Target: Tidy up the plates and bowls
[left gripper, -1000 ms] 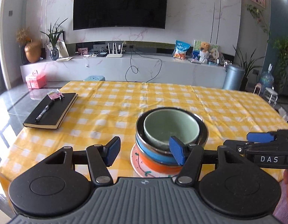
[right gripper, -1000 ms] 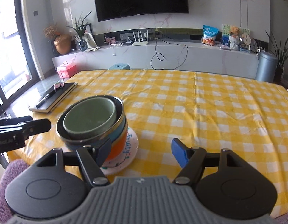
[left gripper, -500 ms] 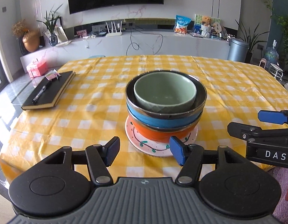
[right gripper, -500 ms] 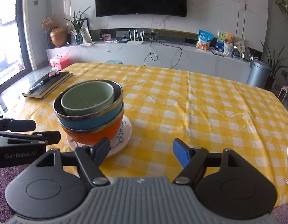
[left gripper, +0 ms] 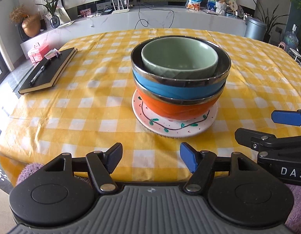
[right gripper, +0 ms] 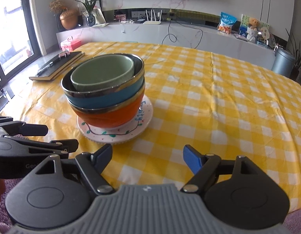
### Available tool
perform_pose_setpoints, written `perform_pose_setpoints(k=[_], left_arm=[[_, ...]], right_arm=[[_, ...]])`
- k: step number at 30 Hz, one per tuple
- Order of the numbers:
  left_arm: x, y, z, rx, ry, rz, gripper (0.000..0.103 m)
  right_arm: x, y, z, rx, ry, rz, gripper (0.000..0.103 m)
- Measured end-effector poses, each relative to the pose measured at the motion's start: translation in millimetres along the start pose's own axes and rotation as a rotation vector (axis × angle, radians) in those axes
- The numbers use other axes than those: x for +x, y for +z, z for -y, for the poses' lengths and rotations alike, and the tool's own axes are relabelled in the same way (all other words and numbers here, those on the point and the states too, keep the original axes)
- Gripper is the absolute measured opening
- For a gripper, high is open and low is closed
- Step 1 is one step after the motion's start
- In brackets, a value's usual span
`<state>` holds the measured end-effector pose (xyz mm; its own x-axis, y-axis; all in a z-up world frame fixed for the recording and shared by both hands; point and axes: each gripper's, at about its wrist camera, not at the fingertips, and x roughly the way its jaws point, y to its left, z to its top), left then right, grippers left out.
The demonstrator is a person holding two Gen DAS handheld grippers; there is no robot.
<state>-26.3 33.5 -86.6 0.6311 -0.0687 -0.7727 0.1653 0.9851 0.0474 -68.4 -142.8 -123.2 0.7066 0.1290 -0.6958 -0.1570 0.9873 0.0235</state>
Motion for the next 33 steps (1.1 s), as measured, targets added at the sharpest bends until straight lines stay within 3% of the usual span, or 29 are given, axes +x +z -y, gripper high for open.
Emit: perform_pose_setpoints(k=[33], left_arm=[[-4.2,-0.4,2.4,-0.003,0.009,-0.006,0.081]], right_arm=[[5.2,-2.5,2.8,0.017,-0.005,-0.025,0.08]])
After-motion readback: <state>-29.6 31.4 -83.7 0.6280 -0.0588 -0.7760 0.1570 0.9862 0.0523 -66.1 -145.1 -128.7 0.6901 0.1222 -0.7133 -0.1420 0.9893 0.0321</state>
